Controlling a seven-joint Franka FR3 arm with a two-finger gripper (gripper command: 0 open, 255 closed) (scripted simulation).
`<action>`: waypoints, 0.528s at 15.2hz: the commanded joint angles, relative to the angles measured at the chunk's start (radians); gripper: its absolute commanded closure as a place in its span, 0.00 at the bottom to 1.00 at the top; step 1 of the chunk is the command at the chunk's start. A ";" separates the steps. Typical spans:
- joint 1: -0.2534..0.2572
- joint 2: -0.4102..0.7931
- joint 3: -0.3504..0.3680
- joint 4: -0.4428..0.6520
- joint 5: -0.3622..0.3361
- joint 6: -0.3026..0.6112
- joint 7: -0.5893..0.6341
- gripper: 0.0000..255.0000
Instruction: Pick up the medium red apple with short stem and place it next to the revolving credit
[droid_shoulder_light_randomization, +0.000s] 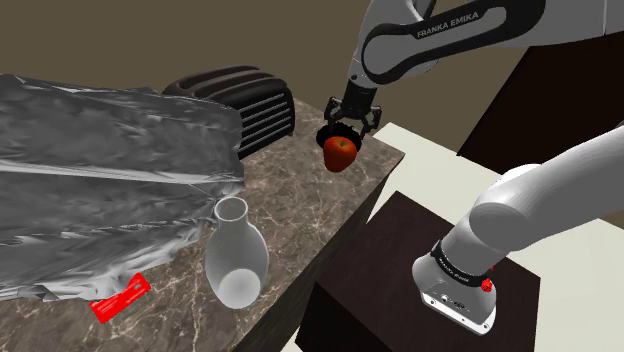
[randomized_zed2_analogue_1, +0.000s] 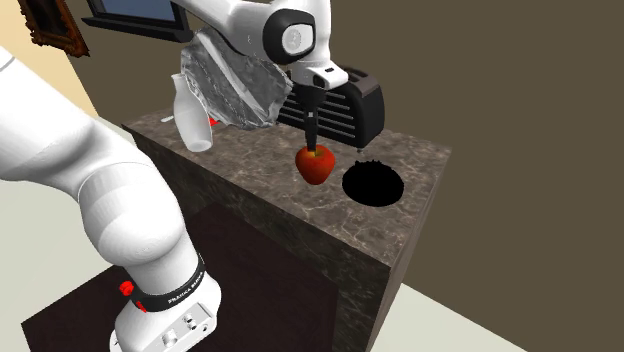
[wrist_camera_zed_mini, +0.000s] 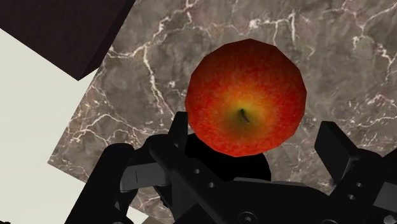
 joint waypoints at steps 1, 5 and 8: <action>0.000 0.017 0.002 -0.014 0.000 0.032 0.002 0.00; 0.000 0.021 0.003 -0.018 0.001 0.041 0.002 0.00; 0.000 0.021 0.003 -0.018 0.001 0.041 0.002 0.00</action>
